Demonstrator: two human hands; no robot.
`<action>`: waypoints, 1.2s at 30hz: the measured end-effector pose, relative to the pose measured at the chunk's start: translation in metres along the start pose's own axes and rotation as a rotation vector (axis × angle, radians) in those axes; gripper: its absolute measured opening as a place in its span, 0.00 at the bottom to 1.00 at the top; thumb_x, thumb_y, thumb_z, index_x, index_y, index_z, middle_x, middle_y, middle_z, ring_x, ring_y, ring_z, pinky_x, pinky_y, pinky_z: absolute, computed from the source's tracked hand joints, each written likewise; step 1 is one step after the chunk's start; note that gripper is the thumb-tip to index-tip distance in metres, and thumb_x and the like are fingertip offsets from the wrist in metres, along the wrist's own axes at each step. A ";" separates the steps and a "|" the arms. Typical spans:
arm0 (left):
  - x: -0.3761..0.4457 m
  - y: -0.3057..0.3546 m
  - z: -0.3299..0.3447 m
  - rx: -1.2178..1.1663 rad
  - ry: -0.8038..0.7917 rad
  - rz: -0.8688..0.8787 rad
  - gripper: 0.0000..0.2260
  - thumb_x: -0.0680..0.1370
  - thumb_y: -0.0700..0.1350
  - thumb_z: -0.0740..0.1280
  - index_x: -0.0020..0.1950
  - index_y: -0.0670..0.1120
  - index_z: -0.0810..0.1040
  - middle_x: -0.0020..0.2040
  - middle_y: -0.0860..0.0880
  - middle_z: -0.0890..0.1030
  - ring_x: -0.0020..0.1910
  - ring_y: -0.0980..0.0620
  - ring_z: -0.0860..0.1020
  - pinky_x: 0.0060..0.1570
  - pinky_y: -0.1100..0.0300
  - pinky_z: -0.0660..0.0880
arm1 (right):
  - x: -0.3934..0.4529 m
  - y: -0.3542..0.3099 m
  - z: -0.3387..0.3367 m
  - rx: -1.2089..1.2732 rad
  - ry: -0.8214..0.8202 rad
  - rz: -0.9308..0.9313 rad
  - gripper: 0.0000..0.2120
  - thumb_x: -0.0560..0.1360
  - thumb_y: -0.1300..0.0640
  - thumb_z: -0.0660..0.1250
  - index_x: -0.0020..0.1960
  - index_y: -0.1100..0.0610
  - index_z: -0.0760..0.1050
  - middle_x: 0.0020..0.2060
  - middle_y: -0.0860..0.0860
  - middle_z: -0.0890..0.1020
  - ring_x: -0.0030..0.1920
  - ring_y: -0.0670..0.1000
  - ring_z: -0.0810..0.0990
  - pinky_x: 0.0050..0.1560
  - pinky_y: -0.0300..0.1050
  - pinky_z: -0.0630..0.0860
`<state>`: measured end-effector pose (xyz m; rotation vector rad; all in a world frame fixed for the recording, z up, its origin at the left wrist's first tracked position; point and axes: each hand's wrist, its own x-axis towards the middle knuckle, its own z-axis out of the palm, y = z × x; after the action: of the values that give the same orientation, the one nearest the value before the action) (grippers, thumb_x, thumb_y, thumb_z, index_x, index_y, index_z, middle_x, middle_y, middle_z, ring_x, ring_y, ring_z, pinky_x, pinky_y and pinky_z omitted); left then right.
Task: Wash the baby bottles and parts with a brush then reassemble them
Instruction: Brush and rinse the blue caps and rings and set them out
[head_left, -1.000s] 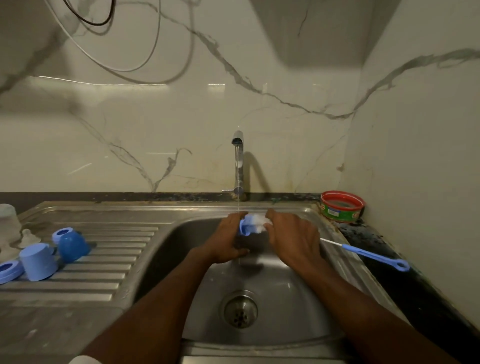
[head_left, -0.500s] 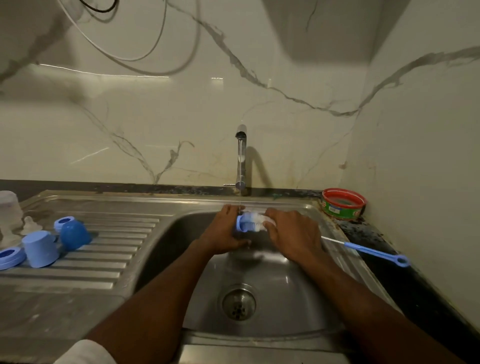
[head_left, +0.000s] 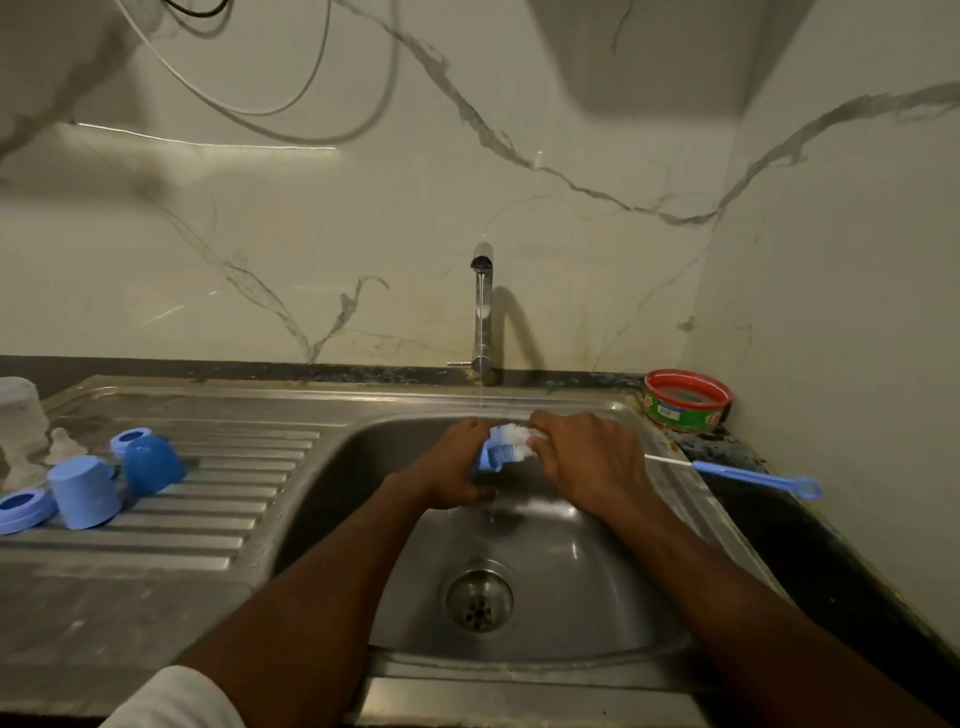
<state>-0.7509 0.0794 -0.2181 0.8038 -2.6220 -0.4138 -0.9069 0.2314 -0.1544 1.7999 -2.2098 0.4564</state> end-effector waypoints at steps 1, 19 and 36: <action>0.000 0.003 0.000 -0.024 -0.023 0.025 0.34 0.73 0.51 0.77 0.76 0.51 0.66 0.73 0.50 0.69 0.71 0.51 0.67 0.73 0.50 0.66 | -0.001 0.001 -0.001 -0.010 0.020 0.037 0.11 0.81 0.43 0.62 0.62 0.44 0.72 0.51 0.49 0.82 0.47 0.51 0.80 0.49 0.47 0.76; 0.001 0.014 -0.021 0.474 0.250 -0.022 0.18 0.74 0.47 0.76 0.63 0.53 0.79 0.62 0.51 0.78 0.62 0.51 0.73 0.60 0.53 0.74 | -0.008 0.033 0.010 -0.017 -0.291 0.279 0.13 0.79 0.47 0.66 0.60 0.51 0.78 0.54 0.50 0.82 0.53 0.52 0.81 0.53 0.47 0.76; -0.001 0.032 -0.036 -0.190 0.386 -0.361 0.22 0.70 0.48 0.81 0.61 0.46 0.81 0.52 0.50 0.85 0.47 0.56 0.82 0.49 0.63 0.75 | -0.011 0.019 0.011 -0.048 -0.317 0.158 0.15 0.79 0.47 0.65 0.62 0.51 0.79 0.58 0.51 0.82 0.57 0.53 0.81 0.53 0.47 0.74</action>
<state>-0.7501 0.0999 -0.1744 1.1642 -2.0525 -0.5338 -0.9229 0.2406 -0.1708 1.7831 -2.5621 0.1525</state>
